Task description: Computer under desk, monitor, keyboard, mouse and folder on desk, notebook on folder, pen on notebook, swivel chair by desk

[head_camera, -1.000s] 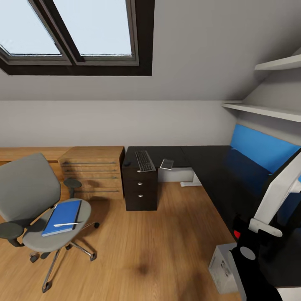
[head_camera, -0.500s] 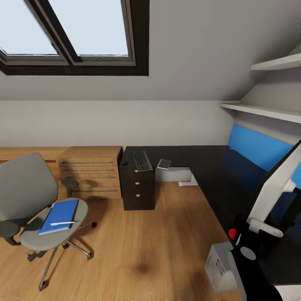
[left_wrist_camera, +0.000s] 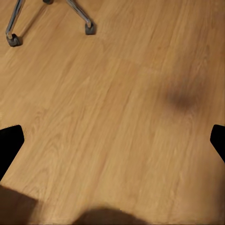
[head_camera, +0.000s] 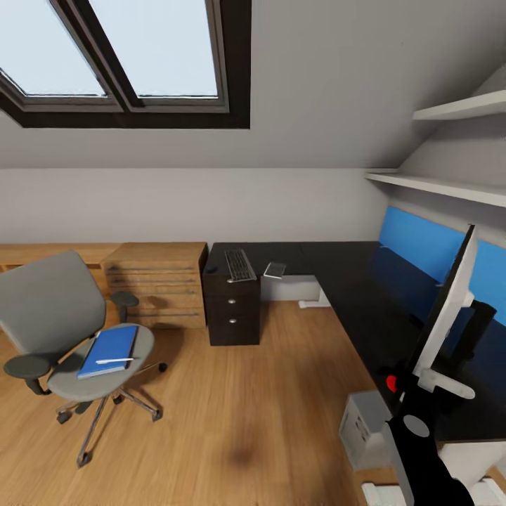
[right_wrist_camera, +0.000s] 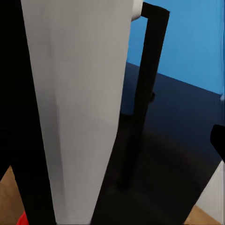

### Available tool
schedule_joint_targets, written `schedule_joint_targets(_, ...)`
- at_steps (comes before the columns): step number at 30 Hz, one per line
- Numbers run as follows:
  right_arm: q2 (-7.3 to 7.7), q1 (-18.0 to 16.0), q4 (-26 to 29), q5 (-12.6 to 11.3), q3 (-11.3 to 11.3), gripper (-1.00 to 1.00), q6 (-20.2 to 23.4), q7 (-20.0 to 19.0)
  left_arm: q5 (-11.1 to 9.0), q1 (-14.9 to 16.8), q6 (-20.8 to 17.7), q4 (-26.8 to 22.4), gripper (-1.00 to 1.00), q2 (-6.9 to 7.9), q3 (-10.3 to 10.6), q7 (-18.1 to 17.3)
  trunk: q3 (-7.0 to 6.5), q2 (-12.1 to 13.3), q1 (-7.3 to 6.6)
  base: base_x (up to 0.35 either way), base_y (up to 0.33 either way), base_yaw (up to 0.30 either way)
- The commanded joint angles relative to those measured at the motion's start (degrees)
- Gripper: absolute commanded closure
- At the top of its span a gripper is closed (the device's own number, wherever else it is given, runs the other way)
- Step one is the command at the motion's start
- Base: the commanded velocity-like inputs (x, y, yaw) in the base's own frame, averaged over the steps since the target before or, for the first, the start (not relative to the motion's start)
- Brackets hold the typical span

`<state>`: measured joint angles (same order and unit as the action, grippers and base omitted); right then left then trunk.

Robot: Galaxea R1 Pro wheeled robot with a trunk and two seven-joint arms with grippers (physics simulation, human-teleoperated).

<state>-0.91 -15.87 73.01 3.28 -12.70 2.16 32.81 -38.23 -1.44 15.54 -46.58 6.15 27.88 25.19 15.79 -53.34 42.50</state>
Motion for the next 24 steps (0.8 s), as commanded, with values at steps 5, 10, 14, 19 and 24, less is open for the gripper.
schedule_joint_targets(5,-0.06,0.0,0.0,0.4,0.0,-1.0,0.2,0.1,-0.6,0.0,0.4,-0.1,-1.0,0.09,0.3,0.3,0.06,-0.1,-0.02,-0.09,-0.004,0.0)
schedule_joint_targets(10,-0.06,0.0,0.0,0.4,0.1,-1.0,0.2,0.1,-0.6,0.0,0.4,-0.1,-1.0,0.1,0.3,0.3,0.06,-0.1,-0.02,-0.146,-0.117,0.0)
schedule_joint_targets(14,-0.06,0.0,0.0,0.4,0.1,-1.0,0.2,0.1,-0.6,0.0,0.4,-0.1,-1.0,0.1,0.3,0.3,0.06,-0.1,-0.02,-0.046,-0.054,0.0)
schedule_joint_targets(19,-0.06,0.0,0.0,0.4,0.2,-1.0,0.2,0.1,-0.6,0.0,0.4,-0.1,-1.0,0.1,0.3,0.3,0.06,-0.1,-0.02,-0.064,-0.119,0.0)
schedule_joint_targets(24,-0.07,0.0,0.0,0.4,0.3,-1.0,0.2,0.1,-0.6,0.0,0.4,-0.1,-1.0,0.1,0.3,0.3,0.06,-0.1,-0.02,-0.076,-0.018,0.0)
